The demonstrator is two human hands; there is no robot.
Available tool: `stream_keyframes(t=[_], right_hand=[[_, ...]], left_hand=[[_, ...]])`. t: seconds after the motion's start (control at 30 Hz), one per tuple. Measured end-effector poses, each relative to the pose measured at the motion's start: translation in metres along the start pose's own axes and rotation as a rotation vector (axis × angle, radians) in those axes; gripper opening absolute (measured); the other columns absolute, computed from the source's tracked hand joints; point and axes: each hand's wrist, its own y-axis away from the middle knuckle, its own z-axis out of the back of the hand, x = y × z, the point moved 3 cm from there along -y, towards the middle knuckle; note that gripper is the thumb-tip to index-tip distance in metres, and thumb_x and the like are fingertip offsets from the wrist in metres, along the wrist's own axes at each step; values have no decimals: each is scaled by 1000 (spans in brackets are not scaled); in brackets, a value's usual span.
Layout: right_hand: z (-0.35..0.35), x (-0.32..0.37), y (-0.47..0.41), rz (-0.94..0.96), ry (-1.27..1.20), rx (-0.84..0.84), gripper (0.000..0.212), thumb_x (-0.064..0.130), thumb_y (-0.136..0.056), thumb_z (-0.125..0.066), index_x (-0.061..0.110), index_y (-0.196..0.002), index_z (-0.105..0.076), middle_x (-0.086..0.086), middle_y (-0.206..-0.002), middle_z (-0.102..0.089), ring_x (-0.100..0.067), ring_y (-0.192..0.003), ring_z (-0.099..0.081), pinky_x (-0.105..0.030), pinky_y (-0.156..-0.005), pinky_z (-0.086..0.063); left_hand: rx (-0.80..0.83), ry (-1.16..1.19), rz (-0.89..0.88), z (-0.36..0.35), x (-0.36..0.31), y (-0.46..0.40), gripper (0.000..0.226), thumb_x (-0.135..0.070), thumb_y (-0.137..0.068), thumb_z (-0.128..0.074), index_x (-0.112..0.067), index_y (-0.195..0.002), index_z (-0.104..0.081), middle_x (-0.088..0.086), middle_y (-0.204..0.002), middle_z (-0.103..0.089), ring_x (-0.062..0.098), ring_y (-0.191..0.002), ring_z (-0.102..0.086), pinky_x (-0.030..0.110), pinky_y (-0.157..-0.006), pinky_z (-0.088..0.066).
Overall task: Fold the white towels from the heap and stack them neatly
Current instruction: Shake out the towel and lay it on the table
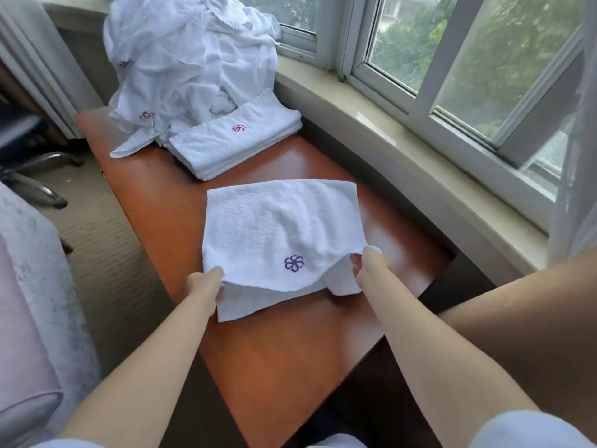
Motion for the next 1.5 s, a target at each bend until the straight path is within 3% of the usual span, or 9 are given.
stream_keyframes(t=[0.17,0.4,0.57,0.8,1.07,1.23,1.33,1.4,1.5], right_hand=[[-22,35,0,295,71,31,7,17,-91,-55,18,-92,-62,-1,-92,-64,-13,-72,-60,-23,-57,-49],[44,-52,-26,61,712,-201,44,19,-93,-45,10,-135,-51,-9,-142,-36,-33,-122,-39,-35,-91,-38],[25,-43,-24,-123,485,-10,40,7,-90,-47,9,-128,-58,-7,-100,-60,-21,-66,-53,-25,-51,-40],[27,-51,-9,-141,503,64,42,8,-96,-46,-1,-137,-46,-13,-114,-51,-24,-94,-45,-36,-89,-45],[31,-39,6,-224,-118,-134,32,-2,-86,-61,4,-118,-61,-5,-113,-64,-14,-64,-56,-22,-50,-45],[52,-3,26,262,-116,-258,16,18,-86,-64,11,-74,-58,5,-69,-56,-12,-61,-50,-25,-60,-43],[71,-12,33,189,-12,-220,22,21,-93,-55,11,-111,-63,-2,-108,-62,-19,-92,-59,-25,-70,-46],[81,-28,30,202,615,-343,42,16,-96,-50,9,-136,-46,-1,-136,-48,-17,-114,-54,-21,-77,-45],[104,-41,39,167,5,-238,22,19,-96,-49,4,-94,-65,-11,-92,-60,-25,-84,-53,-28,-68,-41]], left_hand=[[-197,103,-230,15,-21,10,30,-6,-78,-67,-9,-106,-57,10,-93,-62,24,-74,-60,33,-64,-51],[-164,-387,69,16,54,5,34,-25,-78,-69,0,-102,-70,20,-101,-67,39,-91,-63,44,-85,-54],[-116,-258,113,1,39,11,44,-40,-86,-57,-3,-110,-63,15,-107,-62,32,-95,-60,42,-85,-53],[-18,149,266,1,46,21,28,-32,-88,-60,-9,-104,-55,6,-85,-50,16,-68,-49,26,-49,-40],[30,361,198,15,32,28,21,-5,-86,-69,-1,-103,-58,12,-91,-60,20,-72,-57,29,-64,-50],[-110,485,-27,47,7,35,27,-3,-73,-80,-7,-96,-66,1,-83,-66,9,-64,-61,17,-50,-48],[-39,473,-25,57,17,41,28,-6,-72,-83,-11,-94,-66,-2,-81,-64,7,-66,-59,18,-55,-47],[-1,495,48,62,33,45,23,-6,-74,-81,-11,-88,-64,-1,-79,-63,7,-62,-55,21,-56,-46],[9,501,66,76,49,46,14,-10,-81,-74,-12,-75,-62,1,-70,-59,8,-54,-47,22,-53,-44]])
